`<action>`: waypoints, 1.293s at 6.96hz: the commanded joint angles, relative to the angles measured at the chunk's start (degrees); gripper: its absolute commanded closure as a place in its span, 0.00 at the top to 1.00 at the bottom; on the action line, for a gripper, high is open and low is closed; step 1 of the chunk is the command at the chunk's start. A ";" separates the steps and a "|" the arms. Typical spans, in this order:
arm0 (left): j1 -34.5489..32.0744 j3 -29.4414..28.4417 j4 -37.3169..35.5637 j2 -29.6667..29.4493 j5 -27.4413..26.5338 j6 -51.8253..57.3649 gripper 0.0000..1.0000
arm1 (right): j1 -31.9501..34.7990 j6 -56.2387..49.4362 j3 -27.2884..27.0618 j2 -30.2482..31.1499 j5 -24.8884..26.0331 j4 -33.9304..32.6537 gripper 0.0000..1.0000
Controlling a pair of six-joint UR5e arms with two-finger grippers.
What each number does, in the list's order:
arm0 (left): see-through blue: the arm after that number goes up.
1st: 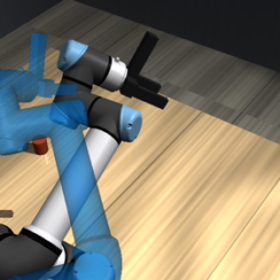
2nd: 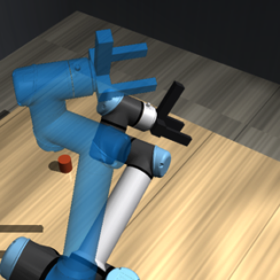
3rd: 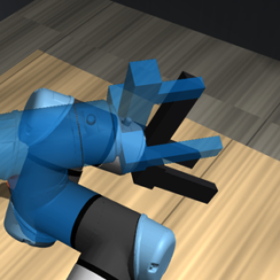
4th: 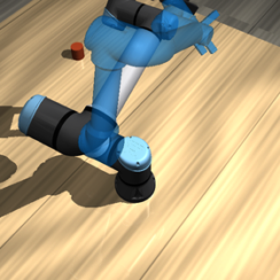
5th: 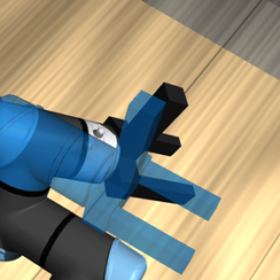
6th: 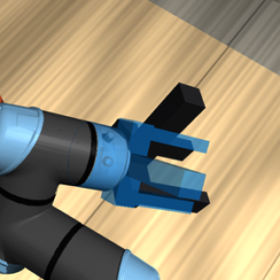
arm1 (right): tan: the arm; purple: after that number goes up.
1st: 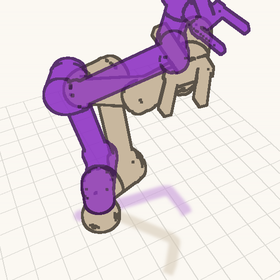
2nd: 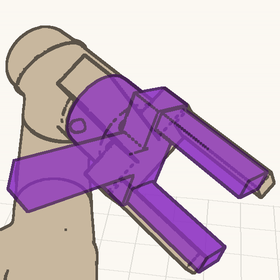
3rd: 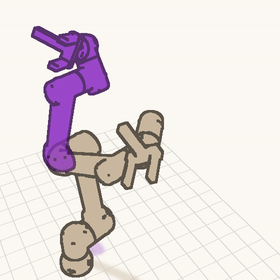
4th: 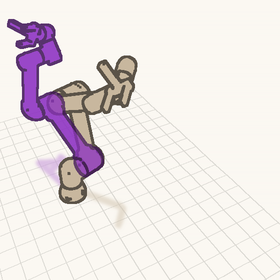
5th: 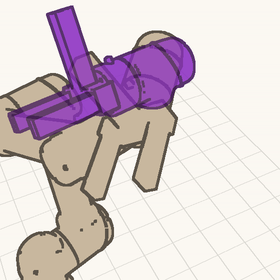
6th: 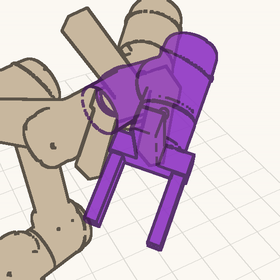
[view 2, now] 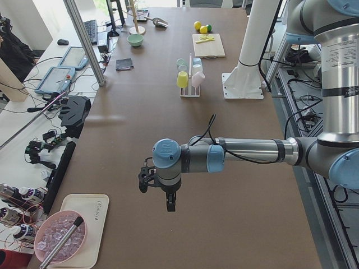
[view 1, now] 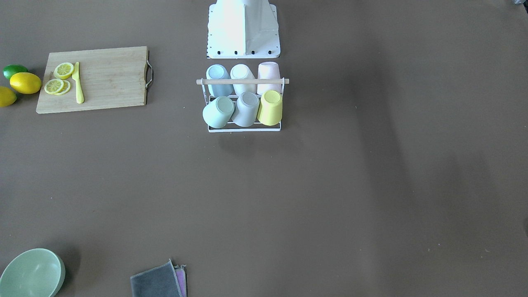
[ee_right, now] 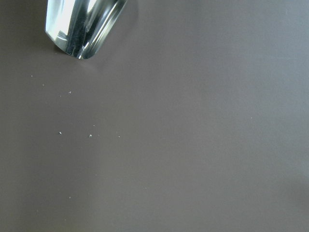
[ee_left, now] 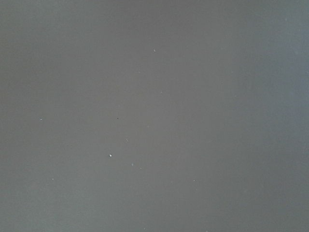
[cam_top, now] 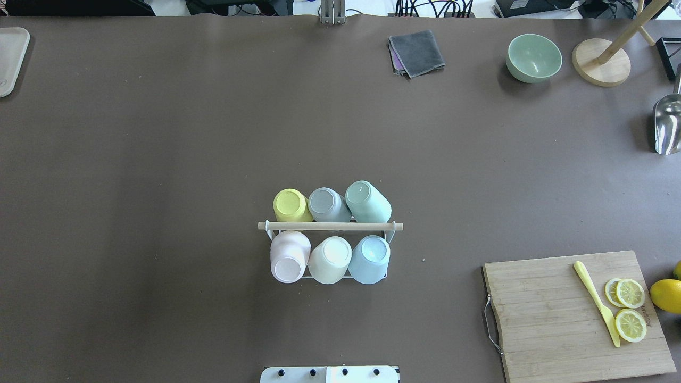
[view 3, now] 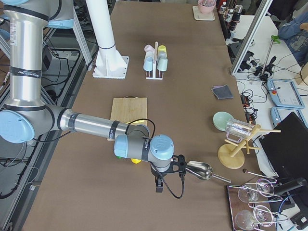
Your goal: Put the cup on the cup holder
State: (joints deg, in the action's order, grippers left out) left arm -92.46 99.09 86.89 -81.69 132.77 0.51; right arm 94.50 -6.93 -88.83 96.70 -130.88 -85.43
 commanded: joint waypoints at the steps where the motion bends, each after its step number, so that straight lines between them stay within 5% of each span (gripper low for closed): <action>1: 0.09 0.05 0.03 0.13 0.03 -0.07 0.98 | -0.36 4.01 -1.08 -1.25 -2.61 0.00 1.00; 9: 0.09 -1.00 0.47 0.48 0.03 0.37 0.98 | -7.84 20.46 -7.67 -2.31 -4.20 -0.70 1.00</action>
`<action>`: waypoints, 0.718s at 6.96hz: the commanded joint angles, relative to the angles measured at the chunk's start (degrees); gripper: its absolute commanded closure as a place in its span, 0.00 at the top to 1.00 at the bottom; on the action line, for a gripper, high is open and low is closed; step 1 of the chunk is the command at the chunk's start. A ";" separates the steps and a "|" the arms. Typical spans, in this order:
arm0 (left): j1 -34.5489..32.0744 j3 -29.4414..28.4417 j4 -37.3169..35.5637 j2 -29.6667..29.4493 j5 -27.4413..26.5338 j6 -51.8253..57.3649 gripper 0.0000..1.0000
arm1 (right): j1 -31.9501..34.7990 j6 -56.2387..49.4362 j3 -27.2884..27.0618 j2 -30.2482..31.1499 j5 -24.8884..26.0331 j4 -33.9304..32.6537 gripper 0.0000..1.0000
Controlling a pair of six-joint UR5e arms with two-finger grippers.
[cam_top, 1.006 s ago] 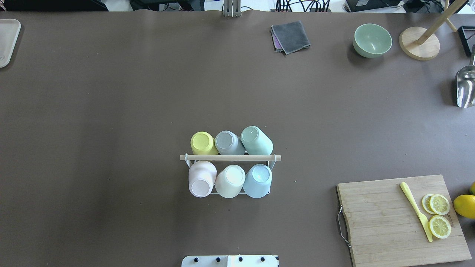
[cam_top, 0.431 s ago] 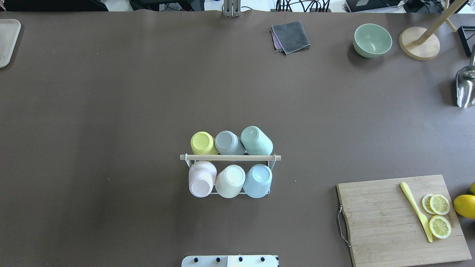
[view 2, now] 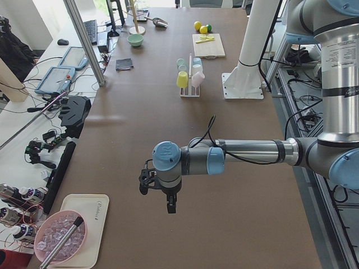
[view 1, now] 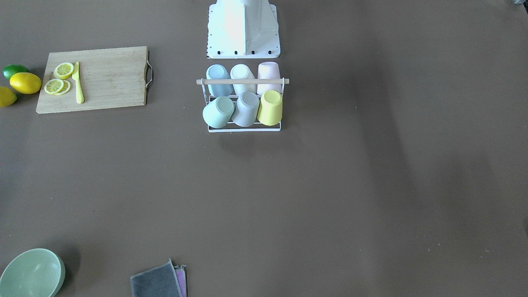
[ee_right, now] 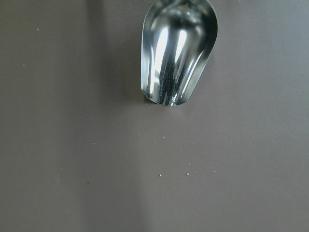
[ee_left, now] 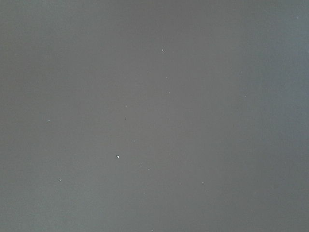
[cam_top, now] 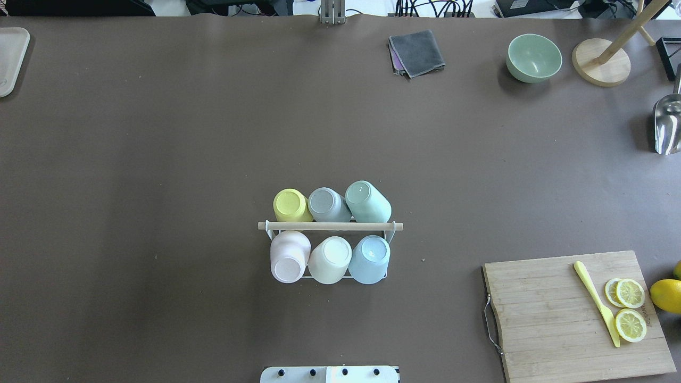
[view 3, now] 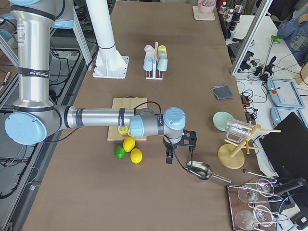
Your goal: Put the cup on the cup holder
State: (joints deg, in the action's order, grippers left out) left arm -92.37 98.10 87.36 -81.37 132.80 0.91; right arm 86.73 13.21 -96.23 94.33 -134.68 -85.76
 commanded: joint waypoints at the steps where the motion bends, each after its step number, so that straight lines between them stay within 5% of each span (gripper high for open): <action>1: 0.00 -0.02 0.00 0.16 0.00 -0.03 0.98 | -0.07 0.33 -1.05 0.50 -0.32 -0.46 1.00; 5: 0.00 -0.02 0.00 0.16 0.00 -0.03 0.98 | -0.07 0.33 -1.41 0.59 -0.32 -0.55 1.00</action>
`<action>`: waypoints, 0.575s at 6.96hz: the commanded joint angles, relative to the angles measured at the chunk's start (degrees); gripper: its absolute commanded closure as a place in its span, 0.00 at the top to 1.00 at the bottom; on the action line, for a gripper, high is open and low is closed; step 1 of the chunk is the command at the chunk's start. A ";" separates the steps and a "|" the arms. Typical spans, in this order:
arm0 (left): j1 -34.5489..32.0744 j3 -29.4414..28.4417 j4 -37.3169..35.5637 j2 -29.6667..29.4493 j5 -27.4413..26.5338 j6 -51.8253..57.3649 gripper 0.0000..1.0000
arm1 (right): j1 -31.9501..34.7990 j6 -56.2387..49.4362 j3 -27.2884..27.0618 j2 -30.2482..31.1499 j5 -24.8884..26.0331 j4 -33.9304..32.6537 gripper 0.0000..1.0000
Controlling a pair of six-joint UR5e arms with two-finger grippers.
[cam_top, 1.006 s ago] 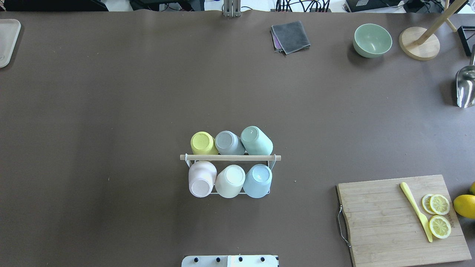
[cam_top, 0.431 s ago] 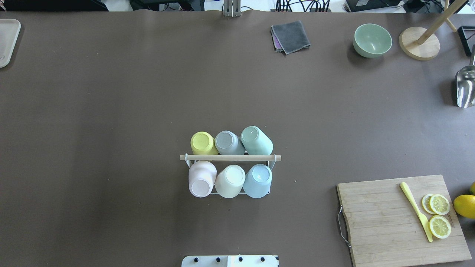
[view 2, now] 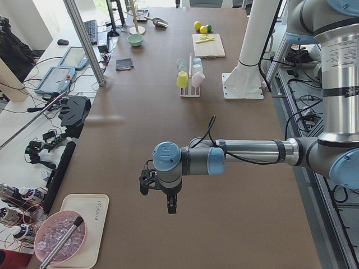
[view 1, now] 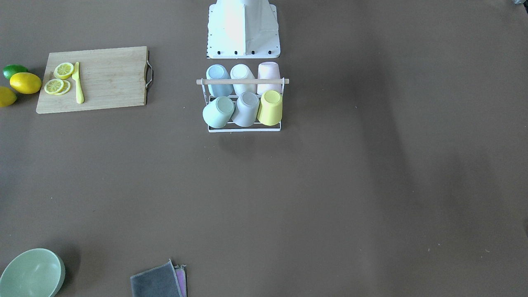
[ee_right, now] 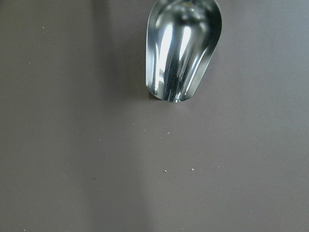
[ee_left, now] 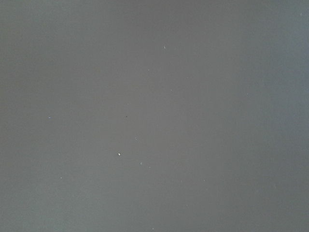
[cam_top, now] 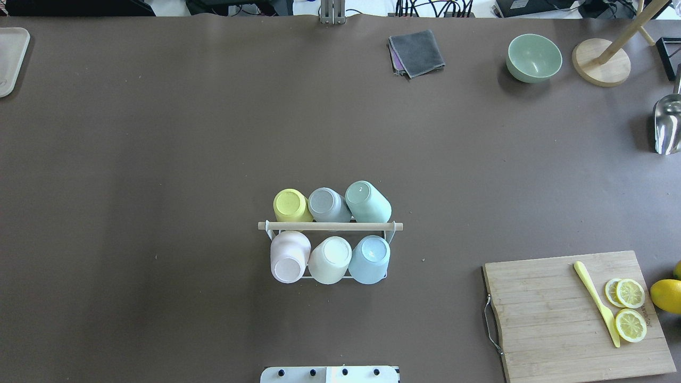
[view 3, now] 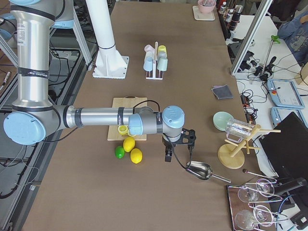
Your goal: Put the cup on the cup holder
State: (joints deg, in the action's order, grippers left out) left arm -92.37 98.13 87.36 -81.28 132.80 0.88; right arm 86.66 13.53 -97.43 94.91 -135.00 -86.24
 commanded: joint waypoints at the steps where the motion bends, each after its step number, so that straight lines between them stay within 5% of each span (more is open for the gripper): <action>1: 0.00 -0.04 0.00 0.07 0.00 0.00 0.98 | 0.00 0.00 -0.22 0.10 0.00 -0.07 1.00; 4: 0.00 0.04 0.00 -0.28 0.00 0.00 0.98 | 0.00 0.00 -0.31 0.10 0.00 -0.07 1.00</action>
